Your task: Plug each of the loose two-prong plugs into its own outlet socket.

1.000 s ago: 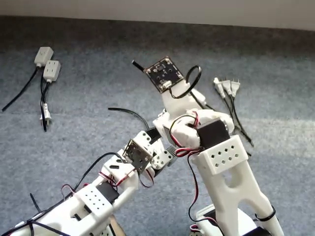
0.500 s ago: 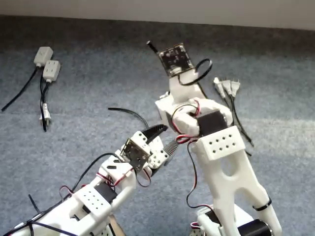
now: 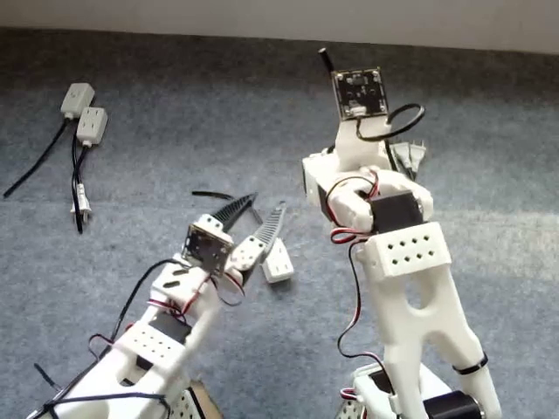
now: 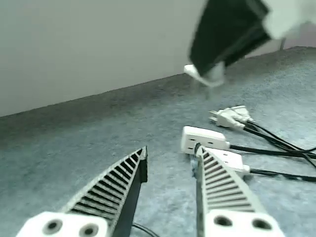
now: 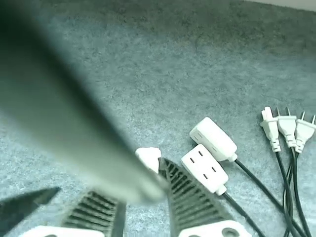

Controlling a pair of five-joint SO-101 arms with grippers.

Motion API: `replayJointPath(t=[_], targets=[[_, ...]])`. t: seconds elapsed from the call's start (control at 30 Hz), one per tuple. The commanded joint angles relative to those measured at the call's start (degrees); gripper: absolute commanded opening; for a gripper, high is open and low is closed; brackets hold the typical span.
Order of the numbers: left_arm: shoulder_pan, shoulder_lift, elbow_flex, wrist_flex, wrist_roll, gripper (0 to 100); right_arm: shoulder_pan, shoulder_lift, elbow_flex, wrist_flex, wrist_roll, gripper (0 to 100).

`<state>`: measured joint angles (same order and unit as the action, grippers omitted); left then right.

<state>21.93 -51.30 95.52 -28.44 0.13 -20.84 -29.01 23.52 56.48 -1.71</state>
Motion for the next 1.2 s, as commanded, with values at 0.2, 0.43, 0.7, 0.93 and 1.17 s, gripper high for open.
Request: replayJointPath(t=[0.2,0.43,0.7,0.93,1.17], targets=[[-14.64,-0.22,0.92,2.99,-0.09,16,-3.12,-0.75,-0.13,4.09,11.43,0.8],[-15.16,-0.31,0.92,3.43,-0.09,16,-8.13,-0.75,1.19,7.34,31.82,0.8],[-14.99,-0.31,0.92,3.34,-0.18,16,-14.64,-1.71,4.09,6.29,29.8,0.8],[-14.9,0.13,0.92,3.78,-0.18,17,-9.19,-12.0,9.36,-0.04,15.91,0.8],[-15.52,-0.04,0.4,10.81,-0.62,17,-5.93,-19.65,18.86,-3.12,6.33,0.8]])
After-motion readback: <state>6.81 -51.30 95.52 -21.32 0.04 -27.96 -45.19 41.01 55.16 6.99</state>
